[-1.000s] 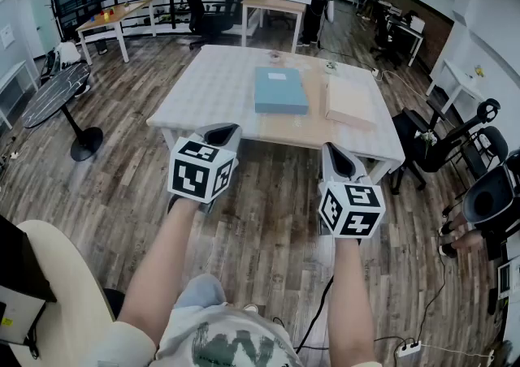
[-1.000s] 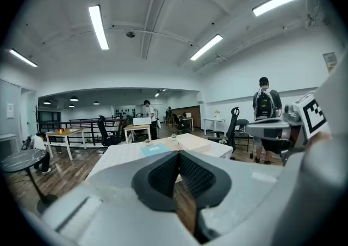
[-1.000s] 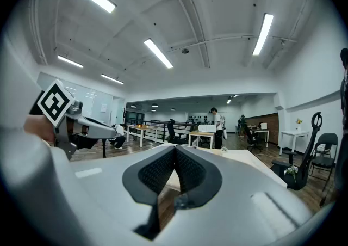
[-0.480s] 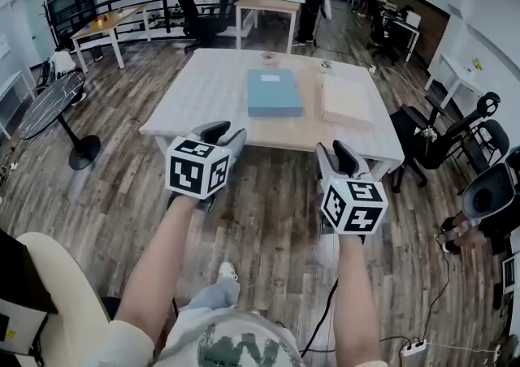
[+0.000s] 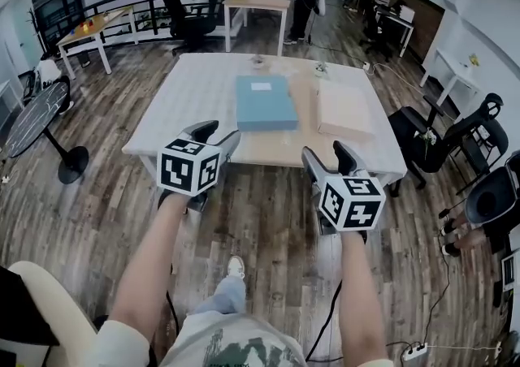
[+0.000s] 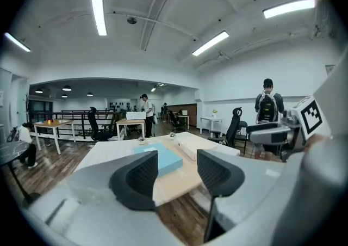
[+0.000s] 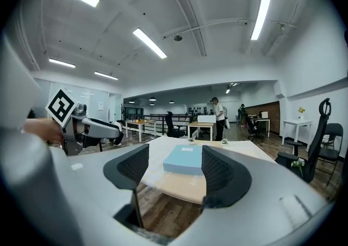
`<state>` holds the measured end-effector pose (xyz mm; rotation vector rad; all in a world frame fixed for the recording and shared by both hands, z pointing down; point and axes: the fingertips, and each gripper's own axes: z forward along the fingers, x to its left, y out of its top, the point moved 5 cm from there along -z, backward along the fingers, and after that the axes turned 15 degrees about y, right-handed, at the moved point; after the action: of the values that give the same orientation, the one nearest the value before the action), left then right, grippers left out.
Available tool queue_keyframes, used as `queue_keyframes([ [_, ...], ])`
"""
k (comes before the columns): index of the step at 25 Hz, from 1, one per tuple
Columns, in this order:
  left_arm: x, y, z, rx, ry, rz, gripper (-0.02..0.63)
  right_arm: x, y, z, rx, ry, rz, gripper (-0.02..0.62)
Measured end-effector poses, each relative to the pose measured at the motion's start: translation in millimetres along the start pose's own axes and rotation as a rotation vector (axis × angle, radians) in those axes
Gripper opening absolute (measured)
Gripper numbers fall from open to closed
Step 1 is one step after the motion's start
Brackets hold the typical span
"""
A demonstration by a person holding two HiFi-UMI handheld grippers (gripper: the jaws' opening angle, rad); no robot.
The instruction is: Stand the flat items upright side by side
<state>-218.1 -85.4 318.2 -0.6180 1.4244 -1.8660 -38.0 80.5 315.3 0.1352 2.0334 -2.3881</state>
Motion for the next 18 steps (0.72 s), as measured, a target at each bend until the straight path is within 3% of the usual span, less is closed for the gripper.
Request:
queue_keyframes([
  [3,20.3,6.9,41.0,0.017,-0.001,-0.025,0.256,-21.7,4.6,35.5,0.029,-0.012,0.001,0.322],
  [10,58.5,16.8,142.2,0.072,-0.017,-0.044,0.287,-74.0,15.3,122.2,0.076,-0.034,0.007,0.347],
  [18,99.3,21.9,242.3,0.137,-0.036,-0.069,0.287,-131.4,19.4,215.3,0.122,-0.037,0.033,0.356],
])
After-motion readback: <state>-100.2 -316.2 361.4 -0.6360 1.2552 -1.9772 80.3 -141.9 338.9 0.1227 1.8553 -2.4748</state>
